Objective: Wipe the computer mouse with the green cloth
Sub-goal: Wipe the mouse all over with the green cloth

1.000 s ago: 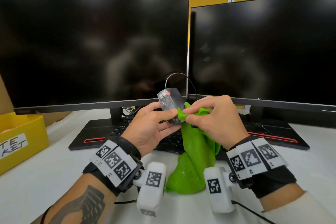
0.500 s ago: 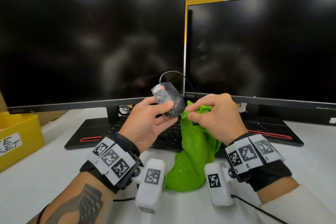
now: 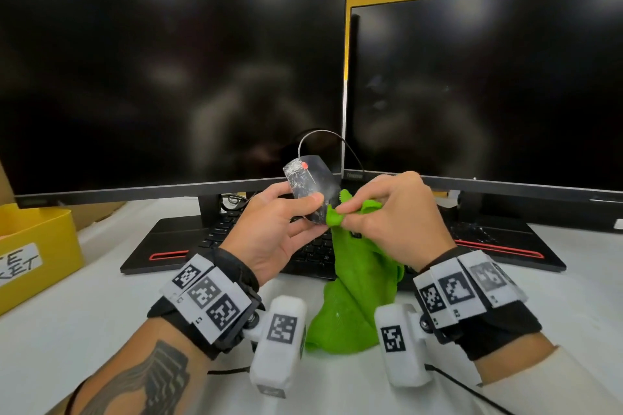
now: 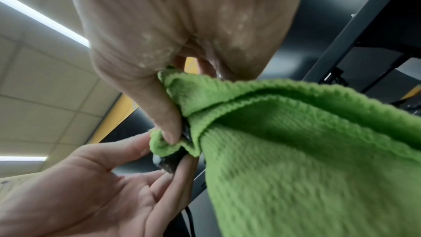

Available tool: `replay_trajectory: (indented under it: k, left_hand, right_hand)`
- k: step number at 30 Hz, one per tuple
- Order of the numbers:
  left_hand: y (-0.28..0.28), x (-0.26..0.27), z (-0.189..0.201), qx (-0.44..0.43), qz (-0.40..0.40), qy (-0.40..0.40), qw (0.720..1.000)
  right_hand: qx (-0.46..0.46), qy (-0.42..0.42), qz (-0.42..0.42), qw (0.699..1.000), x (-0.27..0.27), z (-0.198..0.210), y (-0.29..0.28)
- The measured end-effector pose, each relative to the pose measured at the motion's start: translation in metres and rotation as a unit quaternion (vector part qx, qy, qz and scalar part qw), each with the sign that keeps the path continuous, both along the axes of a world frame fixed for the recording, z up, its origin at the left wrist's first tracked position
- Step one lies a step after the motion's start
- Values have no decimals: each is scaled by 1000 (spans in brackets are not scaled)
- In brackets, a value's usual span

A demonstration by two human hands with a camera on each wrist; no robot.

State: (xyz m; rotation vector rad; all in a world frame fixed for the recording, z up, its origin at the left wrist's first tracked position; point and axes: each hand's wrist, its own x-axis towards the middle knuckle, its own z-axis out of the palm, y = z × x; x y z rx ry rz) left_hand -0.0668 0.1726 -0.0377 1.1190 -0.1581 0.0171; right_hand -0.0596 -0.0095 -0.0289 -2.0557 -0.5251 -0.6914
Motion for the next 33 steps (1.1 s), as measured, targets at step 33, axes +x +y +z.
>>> replay_trajectory:
  k: [33]
  left_hand:
    - [-6,-5,-3,13,-21,-15,1000]
  right_hand:
    - [38,-13,-56,998,4,2,-13]
